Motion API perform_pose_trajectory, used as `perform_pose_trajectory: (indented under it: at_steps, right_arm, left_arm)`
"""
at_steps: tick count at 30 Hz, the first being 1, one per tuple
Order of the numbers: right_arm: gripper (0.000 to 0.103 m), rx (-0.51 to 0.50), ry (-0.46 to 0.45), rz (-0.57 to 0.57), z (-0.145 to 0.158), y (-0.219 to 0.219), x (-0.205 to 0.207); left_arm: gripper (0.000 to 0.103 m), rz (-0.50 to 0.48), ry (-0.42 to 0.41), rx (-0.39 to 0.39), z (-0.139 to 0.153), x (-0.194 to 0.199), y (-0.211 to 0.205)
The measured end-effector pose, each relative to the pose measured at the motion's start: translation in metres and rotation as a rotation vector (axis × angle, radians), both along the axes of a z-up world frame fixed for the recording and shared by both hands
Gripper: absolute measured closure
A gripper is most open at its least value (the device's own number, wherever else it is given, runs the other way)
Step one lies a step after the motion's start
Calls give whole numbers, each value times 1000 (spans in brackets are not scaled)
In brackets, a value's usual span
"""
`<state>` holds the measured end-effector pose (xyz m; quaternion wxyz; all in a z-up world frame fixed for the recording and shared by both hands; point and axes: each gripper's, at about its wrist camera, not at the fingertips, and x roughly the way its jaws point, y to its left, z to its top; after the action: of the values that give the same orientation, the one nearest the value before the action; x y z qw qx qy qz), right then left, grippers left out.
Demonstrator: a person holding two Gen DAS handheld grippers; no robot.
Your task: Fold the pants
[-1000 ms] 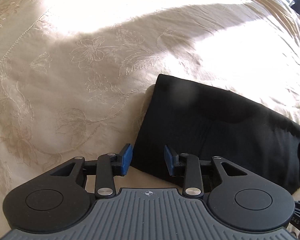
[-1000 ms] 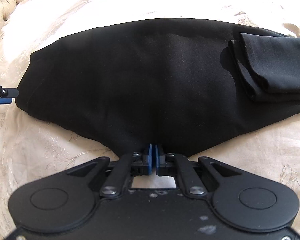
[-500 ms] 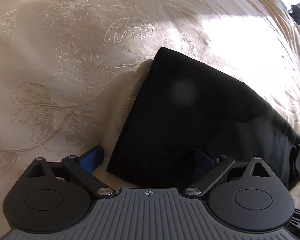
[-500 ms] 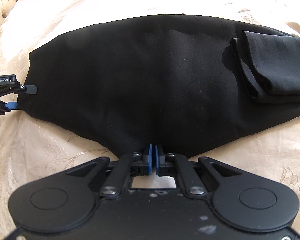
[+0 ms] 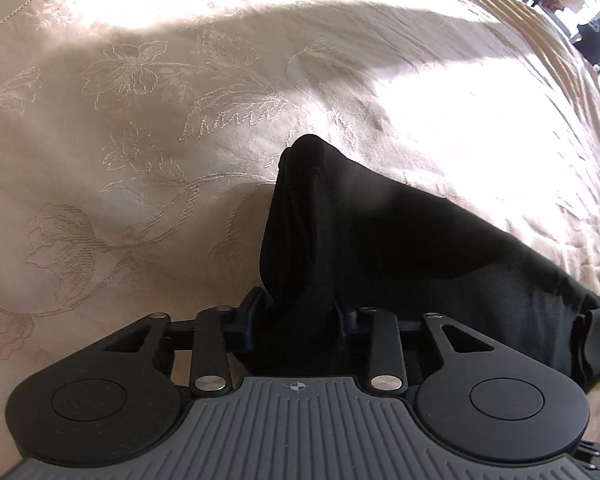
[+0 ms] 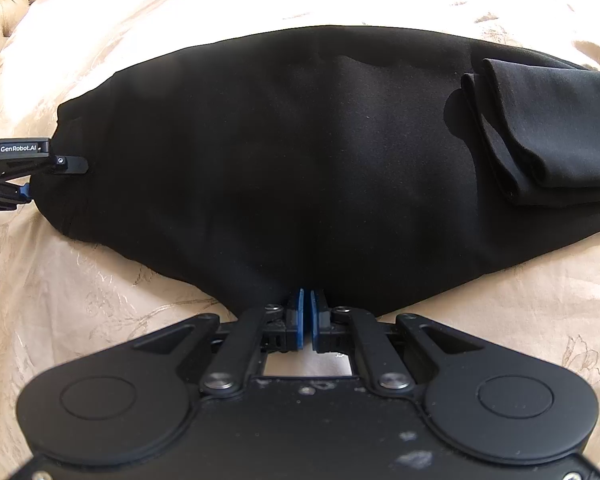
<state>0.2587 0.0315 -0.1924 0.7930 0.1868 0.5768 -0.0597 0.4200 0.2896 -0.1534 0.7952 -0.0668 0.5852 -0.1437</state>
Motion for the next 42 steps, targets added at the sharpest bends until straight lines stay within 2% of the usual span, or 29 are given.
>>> perform_pose_trajectory:
  at_steps: [4,8,14,15,16,17,18,19,20,22,26,29,31,35,39,42]
  right_arm:
    - [98,-1,-9,6,0,-1,-3]
    - [98,-10,-31,15,-1,2,-11]
    - [101,-99,-45,124,-3,19,-17]
    - [101,-108,-49,138,-4,21,-18]
    - [101,-110,-54,144,-5,22,-19]
    - [101,-104,-62,144,-6,21,-20]
    - [101,-93,-67,140,-7,19,-22]
    - [101,-79,-73,134,-7,16,-23]
    - [101,-63,-78,132,-7,13,-24]
    - [101,-26,-86,137,-7,6,-25]
    - [101,56,-87,153,-1,-11,-25]
    - [100,88,-98,172,3,-20,-22]
    - [100,97,-87,184,1,-21,-20]
    - [100,89,-75,194,0,-22,-20]
    - [100,58,-63,211,1,-15,-16]
    - [100,43,-53,206,2,-8,-15]
  left_arm:
    - [75,-7,-62,28,30,-8,-12]
    - [75,43,-95,-43,65,-9,-18]
    - [79,74,-185,-114,115,-12,-41]
    - [81,72,-197,-127,122,-14,-47]
    - [88,66,-214,-135,130,-17,-55]
    - [100,57,-230,-164,137,-20,-61]
    - [98,57,-222,-190,140,-22,-67]
    - [98,60,-207,-210,142,-25,-77]
    - [98,59,-204,-199,142,-28,-85]
    - [98,73,-211,-143,140,-36,-101]
    - [96,142,-173,-132,126,-53,-98]
    - [91,193,-180,-64,119,-67,-81]
    - [78,206,-189,-33,116,-71,-63]
    - [75,289,-196,50,104,-63,-21]
    - [75,338,-157,25,90,-58,17]
    - [71,285,-113,-1,70,-63,26]
